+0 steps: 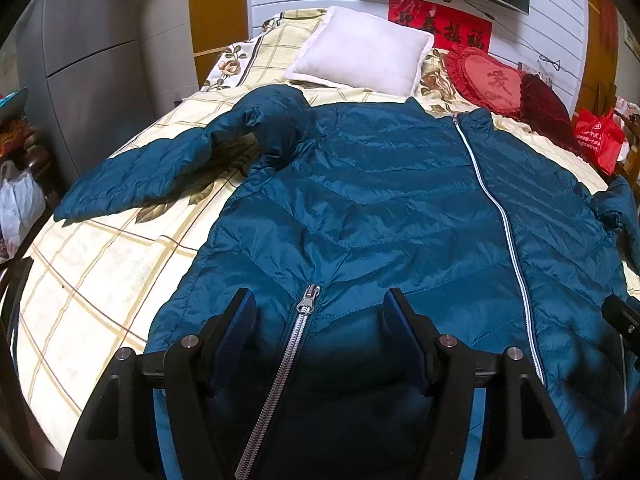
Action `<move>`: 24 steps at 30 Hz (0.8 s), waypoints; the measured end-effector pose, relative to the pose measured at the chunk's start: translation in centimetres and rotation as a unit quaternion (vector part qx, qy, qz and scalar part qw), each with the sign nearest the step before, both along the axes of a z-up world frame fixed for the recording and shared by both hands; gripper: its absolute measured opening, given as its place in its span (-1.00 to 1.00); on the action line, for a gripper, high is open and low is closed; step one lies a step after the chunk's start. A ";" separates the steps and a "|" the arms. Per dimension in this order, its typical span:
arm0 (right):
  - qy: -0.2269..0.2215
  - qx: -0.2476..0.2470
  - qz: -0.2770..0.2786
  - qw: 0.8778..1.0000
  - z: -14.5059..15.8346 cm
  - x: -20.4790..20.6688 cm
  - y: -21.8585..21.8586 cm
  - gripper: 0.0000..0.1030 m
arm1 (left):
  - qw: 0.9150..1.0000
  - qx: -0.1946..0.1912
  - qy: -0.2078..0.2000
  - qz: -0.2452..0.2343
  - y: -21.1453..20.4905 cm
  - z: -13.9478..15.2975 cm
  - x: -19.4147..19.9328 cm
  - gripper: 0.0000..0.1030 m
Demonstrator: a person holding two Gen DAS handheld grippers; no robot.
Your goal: Fold large clothes
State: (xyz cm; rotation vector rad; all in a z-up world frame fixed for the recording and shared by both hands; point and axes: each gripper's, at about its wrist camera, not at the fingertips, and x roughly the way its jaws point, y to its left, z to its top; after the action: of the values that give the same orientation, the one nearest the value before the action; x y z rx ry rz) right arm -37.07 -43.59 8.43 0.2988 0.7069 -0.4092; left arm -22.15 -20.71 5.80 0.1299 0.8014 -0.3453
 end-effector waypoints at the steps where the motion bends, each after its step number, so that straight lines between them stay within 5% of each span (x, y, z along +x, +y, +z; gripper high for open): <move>1: -0.002 0.002 0.000 1.000 0.0 0.0 0.0 0.99 | 1.000 0.000 0.000 0.000 0.0 0.0 0.0 -0.09; 24: 0.009 0.004 0.002 1.000 -0.5 0.2 0.2 0.99 | 1.000 -0.001 -0.007 0.002 0.1 0.1 -0.1 -0.09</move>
State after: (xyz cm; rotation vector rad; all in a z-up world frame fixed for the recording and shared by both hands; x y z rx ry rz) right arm -36.85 -43.41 7.98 0.3007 0.7268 -0.4053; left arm -22.24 -20.58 5.89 0.1295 0.7875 -0.3403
